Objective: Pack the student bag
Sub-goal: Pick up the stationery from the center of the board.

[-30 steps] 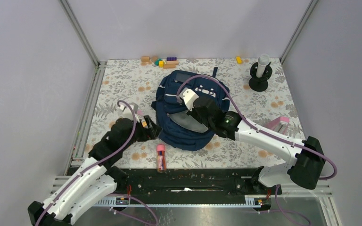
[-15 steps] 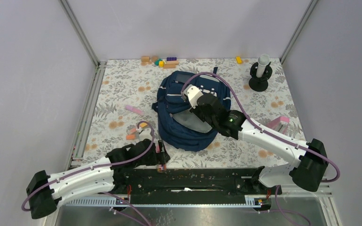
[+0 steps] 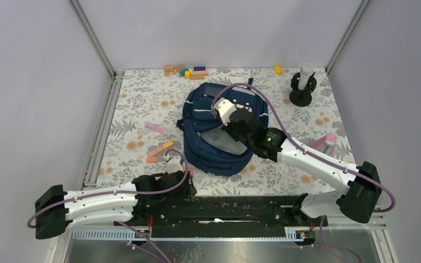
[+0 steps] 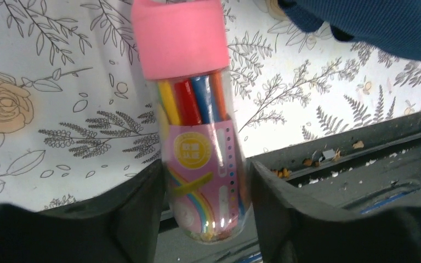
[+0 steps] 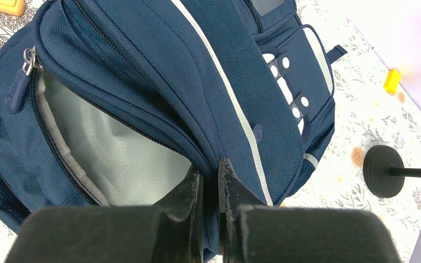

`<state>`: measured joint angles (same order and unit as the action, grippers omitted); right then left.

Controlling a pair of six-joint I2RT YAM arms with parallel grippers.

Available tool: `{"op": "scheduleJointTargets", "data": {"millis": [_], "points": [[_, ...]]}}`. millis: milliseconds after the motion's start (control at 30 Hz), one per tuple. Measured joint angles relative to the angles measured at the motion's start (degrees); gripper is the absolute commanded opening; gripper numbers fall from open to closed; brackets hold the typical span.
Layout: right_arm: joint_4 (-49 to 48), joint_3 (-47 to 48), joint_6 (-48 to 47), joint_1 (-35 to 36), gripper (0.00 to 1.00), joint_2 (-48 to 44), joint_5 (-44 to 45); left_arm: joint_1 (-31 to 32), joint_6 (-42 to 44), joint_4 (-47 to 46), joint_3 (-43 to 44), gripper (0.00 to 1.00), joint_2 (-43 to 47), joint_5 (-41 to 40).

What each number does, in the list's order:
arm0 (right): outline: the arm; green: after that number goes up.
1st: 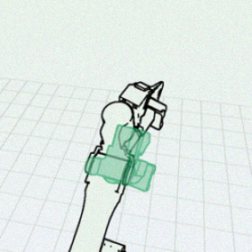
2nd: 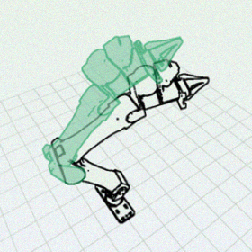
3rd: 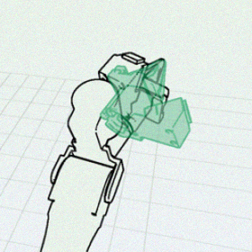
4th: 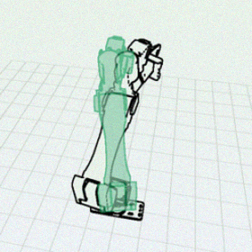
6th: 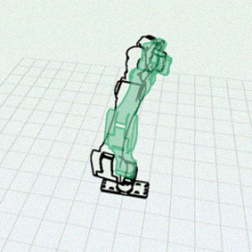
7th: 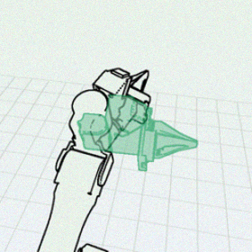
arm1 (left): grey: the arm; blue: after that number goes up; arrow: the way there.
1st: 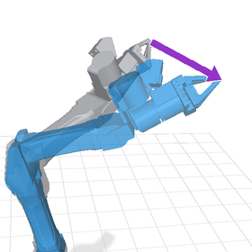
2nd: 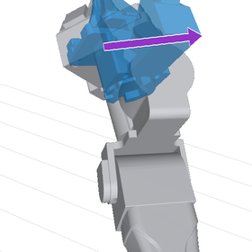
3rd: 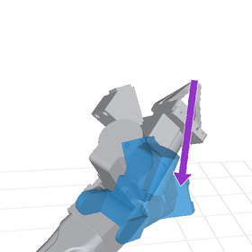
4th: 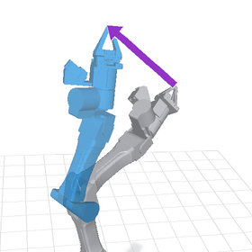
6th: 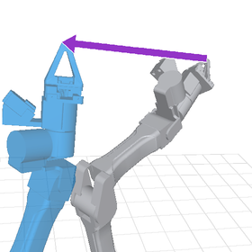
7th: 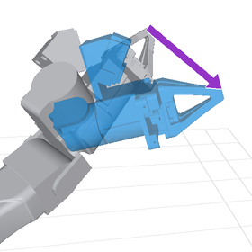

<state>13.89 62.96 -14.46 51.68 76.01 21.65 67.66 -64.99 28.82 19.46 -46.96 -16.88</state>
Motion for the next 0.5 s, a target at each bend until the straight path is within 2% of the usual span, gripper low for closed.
{"op": "scheduleJointTargets", "data": {"millis": [67,133,333,500], "points": [[0.0,0.0,0.0,0.0,0.00,0.0,-0.1,0.2,-0.5,-0.3,0.0,0.27,-0.5,-0.6],[0.0,0.0,0.0,0.0,0.00,0.0,-0.2,0.4,-0.5,-0.7,0.1,0.17,-0.8,-1.0],[0.0,0.0,0.2,-0.1,0.00,0.0,-0.2,0.9,3.1,2.4,1.7,0.06,-0.2,-1.8],[-0.1,0.0,0.1,-0.1,0.00,-0.2,-0.2,0.9,10.6,7.1,8.1,0.02,3.8,-0.8]]}}
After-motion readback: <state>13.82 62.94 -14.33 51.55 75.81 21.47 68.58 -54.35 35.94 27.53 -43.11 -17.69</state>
